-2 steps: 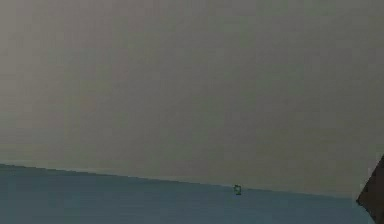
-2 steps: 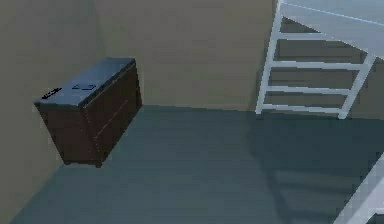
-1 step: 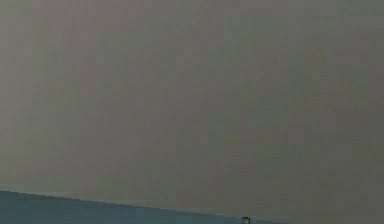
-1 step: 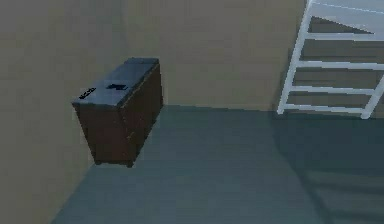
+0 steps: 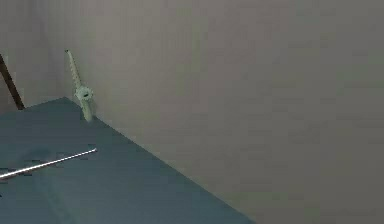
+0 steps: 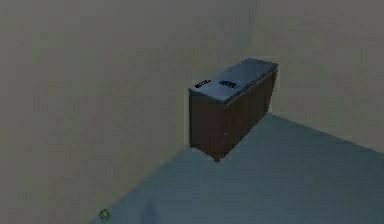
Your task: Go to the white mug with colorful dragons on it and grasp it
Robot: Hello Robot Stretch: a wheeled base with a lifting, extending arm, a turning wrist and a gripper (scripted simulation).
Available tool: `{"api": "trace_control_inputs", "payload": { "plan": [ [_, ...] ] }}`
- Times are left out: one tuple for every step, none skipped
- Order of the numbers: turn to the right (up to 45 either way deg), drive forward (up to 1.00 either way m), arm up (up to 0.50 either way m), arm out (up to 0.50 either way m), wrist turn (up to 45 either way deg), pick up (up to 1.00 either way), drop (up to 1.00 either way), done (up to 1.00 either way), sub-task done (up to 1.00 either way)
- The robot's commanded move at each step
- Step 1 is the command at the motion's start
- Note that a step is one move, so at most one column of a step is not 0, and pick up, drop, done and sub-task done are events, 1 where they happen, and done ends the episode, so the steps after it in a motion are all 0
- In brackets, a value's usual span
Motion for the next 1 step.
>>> {"api": "trace_control_inputs", "payload": {
  "plan": [
    [0.0, 0.3, 0.0, 0.0, 0.0, 0.0, 0.0, 0.0, 0.0]
  ]
}}
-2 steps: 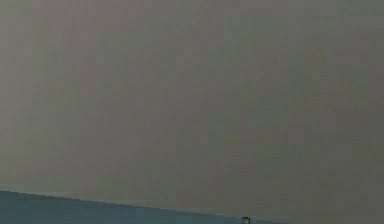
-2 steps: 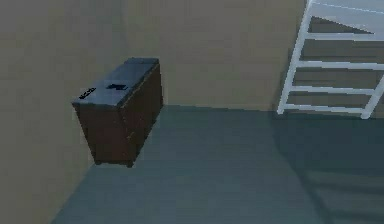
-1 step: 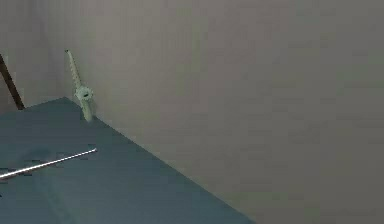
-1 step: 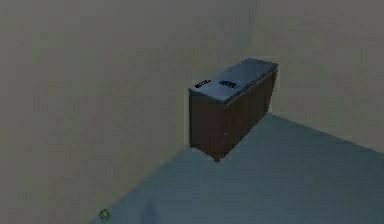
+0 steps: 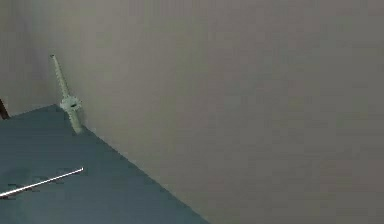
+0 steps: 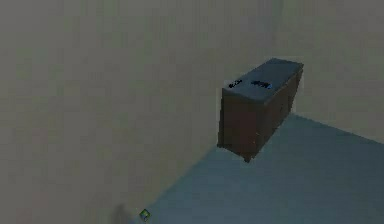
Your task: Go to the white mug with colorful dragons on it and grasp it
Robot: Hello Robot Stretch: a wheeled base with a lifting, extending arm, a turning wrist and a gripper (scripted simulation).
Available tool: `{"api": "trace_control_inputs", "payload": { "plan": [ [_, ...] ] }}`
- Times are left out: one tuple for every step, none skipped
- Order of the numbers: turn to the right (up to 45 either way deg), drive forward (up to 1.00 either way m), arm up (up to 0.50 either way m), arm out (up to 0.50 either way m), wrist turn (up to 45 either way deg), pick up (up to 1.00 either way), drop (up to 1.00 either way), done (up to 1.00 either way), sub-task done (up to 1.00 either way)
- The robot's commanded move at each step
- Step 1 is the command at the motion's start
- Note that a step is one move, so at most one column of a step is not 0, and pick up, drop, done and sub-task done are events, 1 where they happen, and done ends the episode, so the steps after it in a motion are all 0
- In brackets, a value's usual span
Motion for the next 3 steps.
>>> {"api": "trace_control_inputs", "payload": {
  "plan": [
    [-45.0, 0.0, 0.0, 0.0, 0.0, 0.0, 0.0, 0.0, 0.0],
    [-3.0, 0.0, 0.0, 0.0, 0.0, 0.0, 0.0, 0.0, 0.0],
    [0.0, 0.45, 0.0, 0.0, 0.0, 0.0, 0.0, 0.0, 0.0]
  ]
}}
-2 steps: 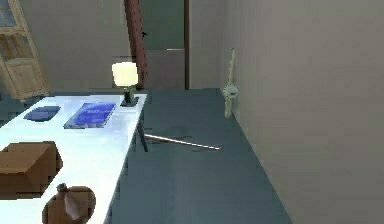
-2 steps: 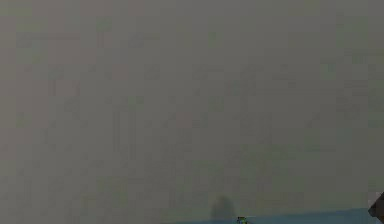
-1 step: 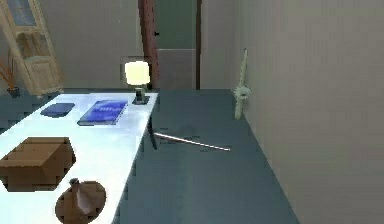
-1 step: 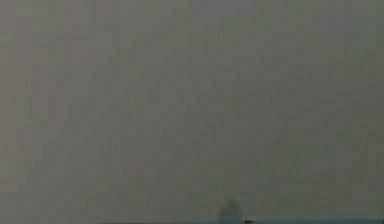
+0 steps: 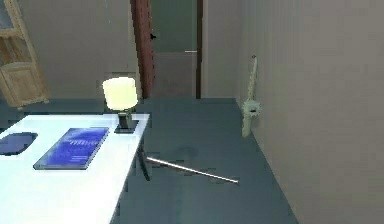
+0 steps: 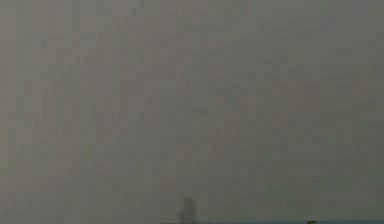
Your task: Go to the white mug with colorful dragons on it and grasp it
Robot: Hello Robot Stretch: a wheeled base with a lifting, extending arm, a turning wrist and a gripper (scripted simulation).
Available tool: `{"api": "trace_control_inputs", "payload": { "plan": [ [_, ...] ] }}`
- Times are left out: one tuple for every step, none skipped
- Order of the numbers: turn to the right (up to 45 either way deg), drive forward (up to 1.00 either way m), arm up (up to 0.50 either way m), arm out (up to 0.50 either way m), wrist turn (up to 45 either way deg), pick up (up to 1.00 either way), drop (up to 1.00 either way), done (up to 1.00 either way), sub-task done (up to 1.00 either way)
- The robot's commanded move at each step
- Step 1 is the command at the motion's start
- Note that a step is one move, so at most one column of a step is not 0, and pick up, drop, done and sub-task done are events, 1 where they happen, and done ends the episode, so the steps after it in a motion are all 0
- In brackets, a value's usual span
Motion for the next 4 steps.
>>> {"api": "trace_control_inputs", "payload": {
  "plan": [
    [45.0, 0.0, 0.0, 0.0, 0.0, 0.0, 0.0, 0.0, 0.0],
    [45.0, 0.0, 0.0, 0.0, 0.0, 0.0, 0.0, 0.0, 0.0],
    [45.0, 0.0, 0.0, 0.0, 0.0, 0.0, 0.0, 0.0, 0.0],
    [30.0, 0.0, 0.0, 0.0, 0.0, 0.0, 0.0, 0.0, 0.0]
  ]
}}
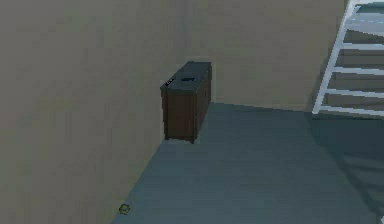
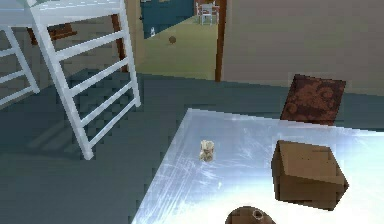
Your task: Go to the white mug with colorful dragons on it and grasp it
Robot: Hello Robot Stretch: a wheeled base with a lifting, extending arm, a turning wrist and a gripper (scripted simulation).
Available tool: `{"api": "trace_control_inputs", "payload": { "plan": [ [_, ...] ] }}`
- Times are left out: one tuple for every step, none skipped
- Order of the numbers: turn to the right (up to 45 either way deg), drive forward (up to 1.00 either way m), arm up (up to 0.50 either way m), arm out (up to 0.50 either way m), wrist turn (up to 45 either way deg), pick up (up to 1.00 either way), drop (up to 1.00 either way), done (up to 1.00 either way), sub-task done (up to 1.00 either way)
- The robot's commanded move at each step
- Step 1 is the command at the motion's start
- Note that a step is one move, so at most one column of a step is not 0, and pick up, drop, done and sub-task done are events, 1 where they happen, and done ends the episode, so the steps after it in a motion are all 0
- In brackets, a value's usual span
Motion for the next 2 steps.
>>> {"api": "trace_control_inputs", "payload": {
  "plan": [
    [0.0, 0.0, 0.5, 0.0, 0.0, 0.0, 0.0, 0.0, 0.0],
    [0.0, 0.0, 0.3, 0.0, 0.0, 0.0, 0.0, 0.0, 0.0]
  ]
}}
